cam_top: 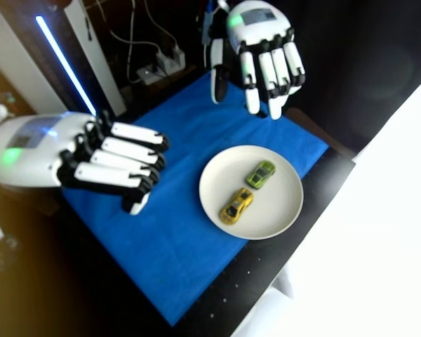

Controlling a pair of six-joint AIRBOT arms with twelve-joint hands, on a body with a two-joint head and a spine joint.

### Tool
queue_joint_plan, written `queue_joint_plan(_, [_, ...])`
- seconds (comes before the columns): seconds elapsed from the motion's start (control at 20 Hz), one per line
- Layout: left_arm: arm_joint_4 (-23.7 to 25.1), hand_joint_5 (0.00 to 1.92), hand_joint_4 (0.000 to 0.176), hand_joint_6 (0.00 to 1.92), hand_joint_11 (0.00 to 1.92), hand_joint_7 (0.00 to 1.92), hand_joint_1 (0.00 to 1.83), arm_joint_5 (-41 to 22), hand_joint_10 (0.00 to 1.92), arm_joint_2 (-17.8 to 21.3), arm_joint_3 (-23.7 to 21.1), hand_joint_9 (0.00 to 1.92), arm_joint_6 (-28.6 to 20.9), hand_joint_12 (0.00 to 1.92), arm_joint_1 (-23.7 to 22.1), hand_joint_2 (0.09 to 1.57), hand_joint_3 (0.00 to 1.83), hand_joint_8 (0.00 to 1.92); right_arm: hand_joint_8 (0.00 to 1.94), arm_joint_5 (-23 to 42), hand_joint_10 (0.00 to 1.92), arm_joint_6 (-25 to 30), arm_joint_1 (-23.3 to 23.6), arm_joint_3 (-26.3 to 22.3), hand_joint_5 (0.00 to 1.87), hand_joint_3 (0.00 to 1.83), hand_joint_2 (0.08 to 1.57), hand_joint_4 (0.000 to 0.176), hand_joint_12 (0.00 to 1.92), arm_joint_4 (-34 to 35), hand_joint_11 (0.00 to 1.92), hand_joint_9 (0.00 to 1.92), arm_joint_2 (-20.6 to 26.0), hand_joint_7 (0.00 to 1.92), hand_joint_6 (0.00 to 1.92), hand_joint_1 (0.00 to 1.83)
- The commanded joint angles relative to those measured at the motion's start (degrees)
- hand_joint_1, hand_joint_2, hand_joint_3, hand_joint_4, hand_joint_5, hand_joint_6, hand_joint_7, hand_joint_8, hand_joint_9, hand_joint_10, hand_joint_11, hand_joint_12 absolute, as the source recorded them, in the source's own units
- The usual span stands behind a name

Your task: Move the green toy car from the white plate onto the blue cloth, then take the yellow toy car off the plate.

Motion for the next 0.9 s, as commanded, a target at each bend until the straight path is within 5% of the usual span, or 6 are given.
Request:
queue_joint_plan(0.0, [0.73, 0.52, 0.000, 0.23, 0.00, 0.43, 0.98, -5.86, 0.77, -0.29, 0.28, 0.07, 0.29, 1.62, -1.33, 0.97, 0.03, 0.11, 0.69, 7.02, 1.10, -0.20, 0.47, 0.34, 0.50, 0.12, 1.10, 0.000, 1.73, 0.69, 0.22, 0.35, -0.13, 0.53, 0.92, 1.08])
queue_joint_plan(0.1, [0.74, 0.54, 0.056, 0.13, 0.00, 0.46, 0.92, -5.21, 0.65, -0.59, 0.58, 0.11, 0.30, 1.59, -1.58, 0.97, 0.01, 0.03, 0.74, 7.02, 1.12, -0.20, 0.47, 0.40, 0.51, 0.07, 1.13, 0.000, 1.74, 0.69, 0.23, 0.36, -0.28, 0.53, 0.94, 1.07])
queue_joint_plan(0.25, [0.77, 0.58, 0.000, 0.07, 0.00, 0.50, 0.93, -4.74, 0.82, -1.04, 0.94, 0.15, 0.45, 1.75, -2.05, 0.97, 0.00, 0.02, 0.77, 7.01, 1.14, -0.20, 0.43, 0.41, 0.49, 0.05, 1.14, 0.000, 1.76, 0.69, 0.22, 0.36, -0.26, 0.52, 0.95, 1.07])
queue_joint_plan(0.35, [0.90, 0.56, 0.000, 0.06, 0.00, 0.54, 0.87, -1.47, 1.01, -3.11, 3.25, 0.19, 0.53, 1.77, -4.19, 1.01, 0.01, 0.03, 0.77, 7.00, 1.14, -0.20, 0.43, 0.42, 0.49, 0.04, 1.13, 0.000, 1.76, 0.69, 0.22, 0.36, -0.29, 0.51, 0.95, 1.09])
queue_joint_plan(0.6, [0.95, 0.39, 0.000, 0.01, 0.00, 0.55, 0.94, 6.12, 0.42, -8.92, 9.42, 0.38, 0.76, 1.43, -7.25, 1.00, 0.00, 0.00, 0.81, 6.98, 1.16, -0.20, 0.38, 0.67, 0.49, 0.03, 1.13, 0.000, 1.75, 0.68, 0.25, 0.35, -0.62, 0.50, 0.99, 1.08])
queue_joint_plan(0.85, [0.08, 0.55, 0.000, 0.05, 0.04, 0.65, 0.91, 13.04, 0.55, -13.63, 14.30, 0.47, 4.38, 1.61, -9.80, 0.96, 0.00, 0.02, 0.82, 6.95, 1.17, -0.20, 0.38, 0.79, 0.52, 0.02, 1.12, 0.000, 1.77, 0.65, 0.27, 0.35, -0.73, 0.50, 0.93, 1.11])
